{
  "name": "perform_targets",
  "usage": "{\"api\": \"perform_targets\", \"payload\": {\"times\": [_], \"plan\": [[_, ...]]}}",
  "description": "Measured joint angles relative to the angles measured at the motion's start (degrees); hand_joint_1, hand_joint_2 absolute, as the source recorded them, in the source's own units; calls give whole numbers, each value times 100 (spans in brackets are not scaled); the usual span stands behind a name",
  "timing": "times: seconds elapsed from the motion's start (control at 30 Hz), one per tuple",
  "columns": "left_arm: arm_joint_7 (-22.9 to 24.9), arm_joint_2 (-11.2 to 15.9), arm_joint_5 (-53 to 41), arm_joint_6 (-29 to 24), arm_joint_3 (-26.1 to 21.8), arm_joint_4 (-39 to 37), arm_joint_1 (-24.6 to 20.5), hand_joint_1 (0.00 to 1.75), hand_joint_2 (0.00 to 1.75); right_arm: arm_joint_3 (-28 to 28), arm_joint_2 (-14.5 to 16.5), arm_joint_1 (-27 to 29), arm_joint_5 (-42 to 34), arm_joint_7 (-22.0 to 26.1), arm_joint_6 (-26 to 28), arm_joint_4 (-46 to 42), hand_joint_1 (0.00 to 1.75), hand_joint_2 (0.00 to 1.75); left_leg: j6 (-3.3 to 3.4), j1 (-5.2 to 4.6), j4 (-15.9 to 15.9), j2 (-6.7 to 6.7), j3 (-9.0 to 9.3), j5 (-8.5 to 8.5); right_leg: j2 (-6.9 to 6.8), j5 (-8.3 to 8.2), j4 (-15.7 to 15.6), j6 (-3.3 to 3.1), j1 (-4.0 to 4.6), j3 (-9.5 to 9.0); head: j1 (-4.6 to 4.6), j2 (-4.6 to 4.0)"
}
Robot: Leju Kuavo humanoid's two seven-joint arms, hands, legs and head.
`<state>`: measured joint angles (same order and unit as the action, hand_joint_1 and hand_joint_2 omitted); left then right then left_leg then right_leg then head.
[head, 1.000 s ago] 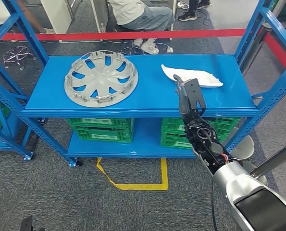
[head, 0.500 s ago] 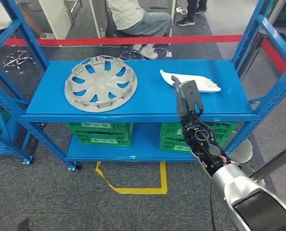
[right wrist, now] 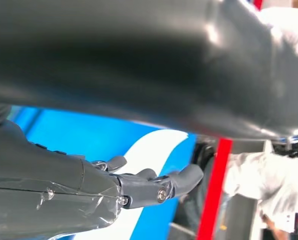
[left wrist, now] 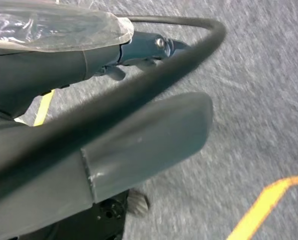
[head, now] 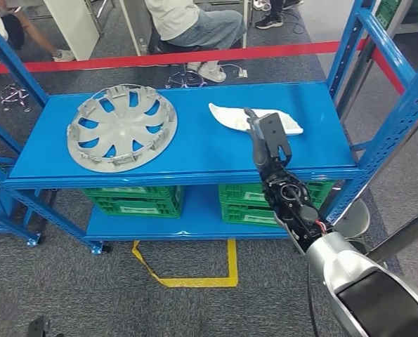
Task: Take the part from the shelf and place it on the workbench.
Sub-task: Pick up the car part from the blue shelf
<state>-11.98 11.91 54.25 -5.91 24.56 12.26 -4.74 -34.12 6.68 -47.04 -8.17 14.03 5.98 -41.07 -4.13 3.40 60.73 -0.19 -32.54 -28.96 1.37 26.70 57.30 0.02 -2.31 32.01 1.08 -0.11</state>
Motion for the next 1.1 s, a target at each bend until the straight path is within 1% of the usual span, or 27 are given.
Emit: {"api": "perform_targets", "payload": {"times": [0.03, 0.07, 0.1, 0.13, 0.17, 0.2, 0.23, 0.27, 0.3, 0.33, 0.37, 0.43, 0.47, 0.5, 0.53, 0.57, 0.6, 0.63, 0.67, 0.7, 0.73, 0.77, 0.8, 0.83, 0.87, 0.93, 1.1], "plan": [[-4, -1, -4, 10, 1, 0, -4, 0, 0, -1, 1, -11, -1, -3, 4, 7, 0, 0, 28, -33, 464, 5, -318, -89, -8, 34, -13, -34, 21, -49, 41, 0], [-9, -1, -7, 18, 1, -1, -1, 0, 0, -3, 1, -4, -3, -7, 8, 16, 0, 0, 58, -73, 878, 4, -646, -134, -12, 72, -24, -61, 42, -99, 73, 0], [-11, 0, -8, 23, 2, -1, 11, 0, 0, -6, 1, 12, -8, -11, 14, 25, 0, 0, 96, -115, 1135, 3, -908, -98, -12, 110, -31, -81, 63, -154, 95, 0], [-11, 2, -6, 24, 2, -2, 27, 0, 0, -9, 1, 28, -13, -14, 17, 33, 0, 0, 148, -162, 1159, 1, -1065, 55, -3, 152, -33, -96, 82, -212, 109, 0], [-11, 5, 0, 22, 3, -2, 43, 0, 0, -10, 1, 38, -17, -16, 19, 39, 0, 0, 212, -214, 941, -1, -1098, 312, 10, 196, -34, -105, 93, -273, 123, 0], [-11, 14, 6, 19, 3, -2, 54, 0, 0, -11, 1, 42, -20, -18, 21, 41, 0, 0, 288, -272, 533, -4, -1028, 643, 25, 241, -36, -106, 100, -332, 138, 0], [-11, 32, 12, 14, 3, -5, 57, 0, 0, -11, 1, 44, -20, -19, 22, 43, 0, 0, 367, -329, 124, -12, -929, 911, 37, 284, -47, -102, 101, -374, 151, 0], [-11, 49, 16, 9, 3, -9, 53, 0, 0, -11, 1, 46, -20, -21, 24, 51, 0, 0, 428, -381, -194, -21, -829, 1088, 51, 317, -65, -90, 106, -400, 166, 0], [-13, 66, 15, 1, 3, -12, 45, 0, 0, -13, 1, 55, -22, -24, 26, 60, 0, 0, 473, -416, -406, -26, -753, 1156, 60, 339, -90, -72, 110, -411, 187, 0], [-15, 79, 14, -7, 4, -15, 31, 0, 0, -14, 1, 63, -25, -26, 30, 68, 0, 0, 492, -434, -485, -29, -712, 1108, 66, 352, -124, -52, 112, -413, 205, 0], [-16, 82, 12, -15, 5, -16, 20, 0, 0, -15, 1, 66, -28, -29, 35, 75, 0, 0, 494, -439, -541, -28, -674, 1069, 73, 362, -159, -27, 119, -426, 222, 0], [-17, 80, 11, -26, 8, -17, 21, 0, 0, -15, 0, 66, -33, -23, 49, 72, 0, 0, 490, -392, -706, -12, -548, 996, 37, 438, -174, 12, 137, -454, 229, 0], [-17, 73, 11, -28, 10, -17, 28, 0, 0, -15, -1, 58, -35, -19, 55, 71, 0, 0, 498, -370, -773, -4, -475, 976, 6, 514, -62, 17, 154, -419, 210, 0], [-17, 65, 12, -28, 12, -17, 33, 0, 0, -16, -2, 54, -36, -15, 60, 73, 0, 0, 504, -350, -831, 1, -401, 953, -25, 626, 175, 12, 172, -310, 179, 0], [-18, 56, 13, -28, 14, -17, 33, 0, 0, -16, -2, 59, -38, -15, 63, 79, 0, 0, 513, -354, -847, 0, -351, 923, -46, 764, 568, 2, 183, -108, 140, 0], [-17, 48, 14, -28, 15, -17, 31, 0, 0, -17, -3, 72, -41, -16, 63, 85, 0, 0, 520, -355, -849, -1, -312, 892, -53, 906, 1004, -1, 190, 144, 107, 0], [-18, 40, 16, -28, 15, -17, 32, 0, 0, -17, -3, 93, -46, -18, 63, 90, 0, 0, 517, -356, -845, -4, -275, 859, -54, 993, 1382, 6, 192, 388, 79, 0], [-18, 31, 17, -28, 16, -17, 33, 0, 0, -17, -3, 113, -51, -19, 62, 92, 0, 0, 513, -355, -839, -6, -233, 824, -58, 968, 1587, 21, 191, 560, 57, 0], [-18, 23, 17, -28, 17, -17, 36, 0, 0, -17, -4, 121, -55, -18, 62, 91, 0, 0, 503, -351, -827, -7, -190, 789, -64, 807, 1518, 38, 187, 598, 37, 0], [-18, 16, 17, -28, 18, -17, 38, 0, 0, -17, -4, 118, -57, -16, 62, 90, 0, 0, 487, -344, -808, -9, -145, 750, -72, 548, 1239, 54, 182, 531, 9, 0], [-18, 10, 17, -28, 20, -17, 40, 0, 0, -17, -5, 107, -59, -14, 62, 89, 0, 0, 466, -335, -783, -10, -105, 708, -82, 247, 816, 65, 175, 385, -20, -1], [-18, 7, 19, -29, 21, -19, 37, 0, 0, -17, -5, 92, -61, -7, 56, 89, 0, 0, 439, -337, -747, -10, -83, 670, -90, 41, 417, 72, 176, 229, -46, -1], [-18, 6, 22, -31, 23, -20, 31, 0, 0, -19, -5, 76, -64, -1, 45, 87, 0, 0, 412, -340, -713, -13, -84, 646, -93, -69, 124, 58, 179, 97, -67, -1], [-18, 5, 27, -33, 24, -21, 24, 0, 0, -21, -3, 67, -68, 5, 31, 87, 0, 0, 391, -348, -680, -15, -100, 630, -91, -106, -50, 41, 183, 19, -66, -1], [-18, 5, 34, -37, 25, -22, 21, 0, 0, -22, -1, 62, -70, 13, 16, 87, 0, 0, 387, -356, -655, -17, -124, 631, -83, -81, -105, 20, 191, -13, -57, 0], [-18, 3, 58, -49, 25, -22, 24, 0, 0, -24, 3, 58, -41, 25, -3, 87, 0, 0, 406, -353, -640, -18, -145, 641, -67, -86, -129, -7, 201, -20, -27, 0], [-17, 18, 162, -141, 25, -22, 22, 0, 0, -60, 62, 17, 131, 45, -96, 88, 0, 0, 431, -343, -663, -17, -128, 639, -57, -86, -132, -19, 210, -23, 58, 0]]}}
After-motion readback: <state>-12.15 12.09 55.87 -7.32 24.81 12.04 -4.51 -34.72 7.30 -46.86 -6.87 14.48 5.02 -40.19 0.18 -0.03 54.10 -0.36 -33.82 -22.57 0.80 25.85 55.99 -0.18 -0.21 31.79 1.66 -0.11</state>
